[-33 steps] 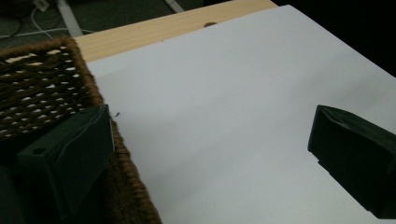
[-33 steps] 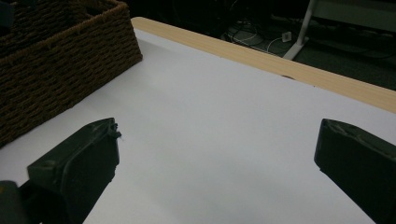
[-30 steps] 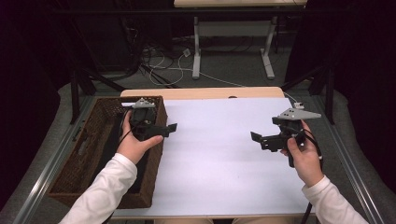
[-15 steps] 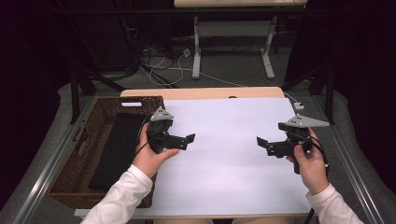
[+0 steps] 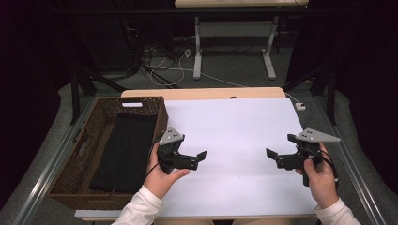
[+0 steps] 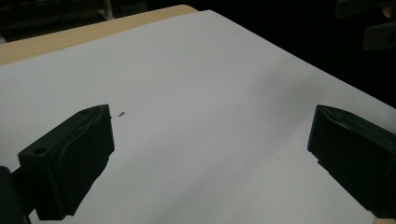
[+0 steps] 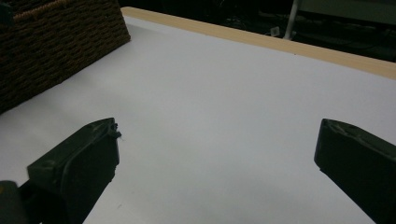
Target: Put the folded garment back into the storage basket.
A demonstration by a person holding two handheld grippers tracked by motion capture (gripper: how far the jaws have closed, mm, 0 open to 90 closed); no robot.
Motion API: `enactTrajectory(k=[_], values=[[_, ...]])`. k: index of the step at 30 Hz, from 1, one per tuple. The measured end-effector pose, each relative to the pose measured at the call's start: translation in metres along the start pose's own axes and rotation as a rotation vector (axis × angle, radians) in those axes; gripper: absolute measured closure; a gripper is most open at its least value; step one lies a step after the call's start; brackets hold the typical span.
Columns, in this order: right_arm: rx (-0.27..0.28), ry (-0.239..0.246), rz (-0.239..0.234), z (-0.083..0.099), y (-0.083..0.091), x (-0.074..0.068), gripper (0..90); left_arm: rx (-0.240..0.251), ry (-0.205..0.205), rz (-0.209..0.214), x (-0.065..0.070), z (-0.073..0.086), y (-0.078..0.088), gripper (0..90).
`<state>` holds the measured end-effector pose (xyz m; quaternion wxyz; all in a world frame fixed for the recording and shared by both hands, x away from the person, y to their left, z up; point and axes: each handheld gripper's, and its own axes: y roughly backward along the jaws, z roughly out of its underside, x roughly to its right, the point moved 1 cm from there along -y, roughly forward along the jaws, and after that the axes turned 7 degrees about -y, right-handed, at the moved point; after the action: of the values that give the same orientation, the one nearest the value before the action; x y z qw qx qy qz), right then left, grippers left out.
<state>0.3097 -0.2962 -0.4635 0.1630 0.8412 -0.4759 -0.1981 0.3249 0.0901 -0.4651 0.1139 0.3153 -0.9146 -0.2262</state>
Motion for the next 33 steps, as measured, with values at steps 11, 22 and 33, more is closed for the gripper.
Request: enactTrajectory(k=[11,22,33], values=[[-0.009,-0.034,0.007,0.029,-0.004,0.013,0.0,-0.038,-0.049,-0.038,0.001,0.033,-0.019,0.3],[0.010,-0.041,0.002,0.043,-0.008,0.014,0.0,-0.020,-0.013,-0.043,0.004,0.049,-0.024,0.4],[-0.001,-0.077,0.021,0.061,-0.015,0.024,0.0,-0.028,0.016,-0.031,0.004,0.066,-0.032,0.5]])
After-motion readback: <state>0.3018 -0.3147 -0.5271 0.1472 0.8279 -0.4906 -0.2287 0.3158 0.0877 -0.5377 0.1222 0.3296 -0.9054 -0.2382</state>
